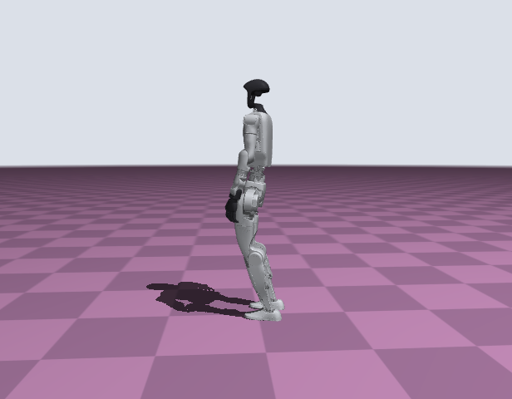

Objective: Walk

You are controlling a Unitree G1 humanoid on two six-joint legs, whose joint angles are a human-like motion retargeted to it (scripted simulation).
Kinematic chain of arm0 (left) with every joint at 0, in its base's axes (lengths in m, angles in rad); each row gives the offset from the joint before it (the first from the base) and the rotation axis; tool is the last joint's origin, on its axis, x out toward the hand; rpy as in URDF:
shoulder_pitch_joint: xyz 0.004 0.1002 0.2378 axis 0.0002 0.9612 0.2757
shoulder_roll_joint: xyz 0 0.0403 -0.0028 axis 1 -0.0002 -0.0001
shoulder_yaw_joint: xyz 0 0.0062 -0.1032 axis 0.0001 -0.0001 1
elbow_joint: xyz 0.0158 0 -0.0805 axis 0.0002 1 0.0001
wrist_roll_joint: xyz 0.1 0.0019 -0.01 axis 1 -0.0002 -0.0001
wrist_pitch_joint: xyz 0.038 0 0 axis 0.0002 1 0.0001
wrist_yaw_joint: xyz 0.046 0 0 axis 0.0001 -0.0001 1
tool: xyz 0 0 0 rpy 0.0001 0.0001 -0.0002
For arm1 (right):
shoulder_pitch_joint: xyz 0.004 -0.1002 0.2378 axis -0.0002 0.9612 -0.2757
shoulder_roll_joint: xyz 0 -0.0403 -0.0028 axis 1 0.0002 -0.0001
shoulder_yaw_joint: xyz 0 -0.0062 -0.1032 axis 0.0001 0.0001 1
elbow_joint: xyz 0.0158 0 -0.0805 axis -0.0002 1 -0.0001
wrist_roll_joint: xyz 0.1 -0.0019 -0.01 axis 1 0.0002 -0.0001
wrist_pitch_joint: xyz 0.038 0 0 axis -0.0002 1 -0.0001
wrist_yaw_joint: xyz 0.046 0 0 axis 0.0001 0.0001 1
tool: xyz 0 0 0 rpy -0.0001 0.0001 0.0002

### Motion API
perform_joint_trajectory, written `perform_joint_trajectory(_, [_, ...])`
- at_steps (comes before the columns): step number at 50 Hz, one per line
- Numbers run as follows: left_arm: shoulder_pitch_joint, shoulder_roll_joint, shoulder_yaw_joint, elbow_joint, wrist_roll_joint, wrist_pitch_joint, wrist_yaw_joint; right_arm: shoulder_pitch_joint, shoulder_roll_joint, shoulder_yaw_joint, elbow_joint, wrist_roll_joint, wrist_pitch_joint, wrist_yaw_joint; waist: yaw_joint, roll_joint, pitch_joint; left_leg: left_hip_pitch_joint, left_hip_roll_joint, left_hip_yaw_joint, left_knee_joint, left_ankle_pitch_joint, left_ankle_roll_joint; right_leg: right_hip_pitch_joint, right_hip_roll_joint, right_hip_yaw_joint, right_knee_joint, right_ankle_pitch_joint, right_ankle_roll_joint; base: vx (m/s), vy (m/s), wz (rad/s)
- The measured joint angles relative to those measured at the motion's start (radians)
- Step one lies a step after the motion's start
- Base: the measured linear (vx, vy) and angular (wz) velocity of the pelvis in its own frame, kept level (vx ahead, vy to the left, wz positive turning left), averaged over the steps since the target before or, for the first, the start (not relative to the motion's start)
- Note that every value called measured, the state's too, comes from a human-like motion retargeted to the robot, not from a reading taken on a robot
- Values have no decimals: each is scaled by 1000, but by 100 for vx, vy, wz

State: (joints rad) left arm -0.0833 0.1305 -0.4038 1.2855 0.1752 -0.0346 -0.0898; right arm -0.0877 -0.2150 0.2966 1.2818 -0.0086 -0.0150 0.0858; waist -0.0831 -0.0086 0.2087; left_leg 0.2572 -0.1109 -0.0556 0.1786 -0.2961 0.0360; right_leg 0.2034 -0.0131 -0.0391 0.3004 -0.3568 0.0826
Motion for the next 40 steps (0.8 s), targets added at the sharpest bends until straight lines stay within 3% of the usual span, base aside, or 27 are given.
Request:
perform_joint_trajectory(6, [-53,26,15,8,-5,-2,-15,-52,-27,-9,4,5,-1,19,-4,8,-29,-45,7,-6,-12,-21,-2,-32,11,4,-41,-5,-1,3,0,0])
perform_joint_trajectory(9, [-28,7,11,13,-4,-1,-8,-28,-10,-3,7,2,-2,12,-3,1,0,-34,-1,1,49,-36,0,-23,2,4,25,-24,-1,-7,0,-2])
perform_joint_trajectory(18, [-54,23,25,10,-7,1,-21,-54,-29,-10,1,0,1,29,-6,12,-42,-78,7,-4,24,-38,-1,-56,13,8,-27,-11,-3,2,0,0])
perform_joint_trajectory(40, [-48,14,47,-7,-17,2,-22,-48,-41,-12,-6,-9,3,29,-5,14,-53,-136,0,0,114,-88,9,-103,11,12,40,-48,-10,0,0,0])
